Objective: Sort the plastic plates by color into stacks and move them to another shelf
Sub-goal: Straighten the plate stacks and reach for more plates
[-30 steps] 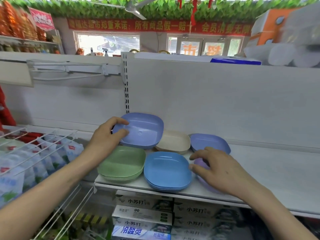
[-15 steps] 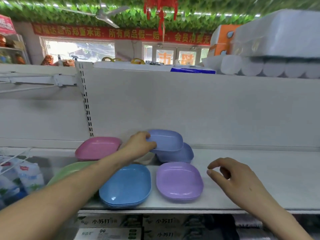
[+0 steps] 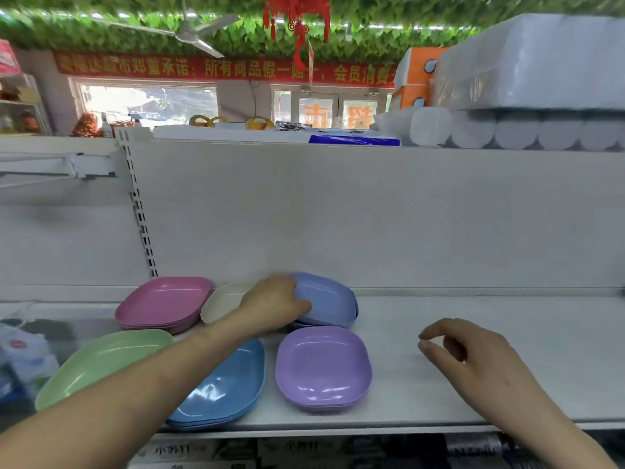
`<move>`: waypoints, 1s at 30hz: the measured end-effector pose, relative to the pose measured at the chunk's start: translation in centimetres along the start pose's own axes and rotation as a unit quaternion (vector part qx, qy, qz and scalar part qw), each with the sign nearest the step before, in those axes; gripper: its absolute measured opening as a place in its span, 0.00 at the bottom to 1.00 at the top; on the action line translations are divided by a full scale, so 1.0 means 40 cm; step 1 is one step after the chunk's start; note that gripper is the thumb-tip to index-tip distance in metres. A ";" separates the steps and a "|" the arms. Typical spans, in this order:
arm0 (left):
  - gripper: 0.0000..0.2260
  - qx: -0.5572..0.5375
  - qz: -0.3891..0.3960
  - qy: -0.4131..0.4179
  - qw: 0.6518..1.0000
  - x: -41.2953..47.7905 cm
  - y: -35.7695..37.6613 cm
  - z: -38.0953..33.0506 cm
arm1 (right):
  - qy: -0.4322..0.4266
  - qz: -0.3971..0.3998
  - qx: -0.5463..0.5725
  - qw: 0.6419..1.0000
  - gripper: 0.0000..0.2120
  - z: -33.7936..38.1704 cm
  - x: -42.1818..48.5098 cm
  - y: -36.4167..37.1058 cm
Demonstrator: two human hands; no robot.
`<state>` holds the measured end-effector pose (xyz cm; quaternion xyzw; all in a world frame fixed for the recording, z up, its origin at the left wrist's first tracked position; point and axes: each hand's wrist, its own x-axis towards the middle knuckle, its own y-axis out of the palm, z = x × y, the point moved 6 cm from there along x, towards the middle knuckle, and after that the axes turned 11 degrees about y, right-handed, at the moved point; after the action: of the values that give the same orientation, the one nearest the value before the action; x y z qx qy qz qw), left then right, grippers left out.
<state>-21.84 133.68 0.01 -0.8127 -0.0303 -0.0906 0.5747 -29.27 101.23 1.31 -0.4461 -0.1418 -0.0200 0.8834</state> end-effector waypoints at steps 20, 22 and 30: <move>0.09 -0.005 -0.062 -0.027 0.998 -0.004 0.007 0.010 | -0.008 0.026 0.018 0.999 0.04 -0.093 0.009 -0.046; 0.08 -0.002 -0.100 -0.021 0.995 -0.003 -0.011 -0.018 | -0.007 0.023 0.014 1.000 0.04 -0.119 0.007 -0.067; 0.04 -0.048 -0.141 0.097 0.984 0.037 0.014 -0.374 | 0.017 -0.002 0.003 1.000 0.05 -0.270 -0.011 -0.207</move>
<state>-21.97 119.35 4.58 -0.8141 -0.0843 -0.2507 0.5170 -28.52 87.63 1.62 -0.4432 -0.1277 -0.0288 0.8868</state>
